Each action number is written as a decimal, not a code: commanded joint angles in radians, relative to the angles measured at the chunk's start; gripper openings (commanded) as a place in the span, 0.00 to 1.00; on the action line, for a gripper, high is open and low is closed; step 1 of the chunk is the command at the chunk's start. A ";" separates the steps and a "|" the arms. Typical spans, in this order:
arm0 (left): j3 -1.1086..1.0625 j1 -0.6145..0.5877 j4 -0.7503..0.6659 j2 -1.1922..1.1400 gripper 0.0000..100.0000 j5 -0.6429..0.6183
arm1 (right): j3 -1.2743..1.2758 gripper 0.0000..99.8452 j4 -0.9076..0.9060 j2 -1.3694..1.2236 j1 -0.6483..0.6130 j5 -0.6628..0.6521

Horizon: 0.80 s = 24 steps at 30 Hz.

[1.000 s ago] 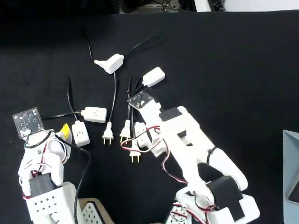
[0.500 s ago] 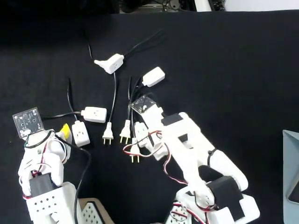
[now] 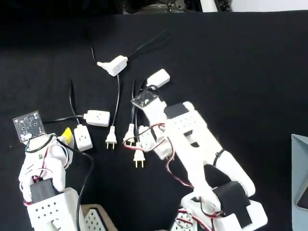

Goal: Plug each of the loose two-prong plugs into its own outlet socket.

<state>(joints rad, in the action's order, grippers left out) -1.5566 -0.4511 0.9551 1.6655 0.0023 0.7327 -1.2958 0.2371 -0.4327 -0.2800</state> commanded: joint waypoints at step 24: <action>0.005 0.001 -0.023 0.006 0.25 0.014 | 0.097 0.26 0.160 0.036 -0.166 0.157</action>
<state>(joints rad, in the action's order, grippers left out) -1.5566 -0.4511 0.9551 1.6655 0.0023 0.8401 -1.1500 0.2432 -0.5708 -0.1435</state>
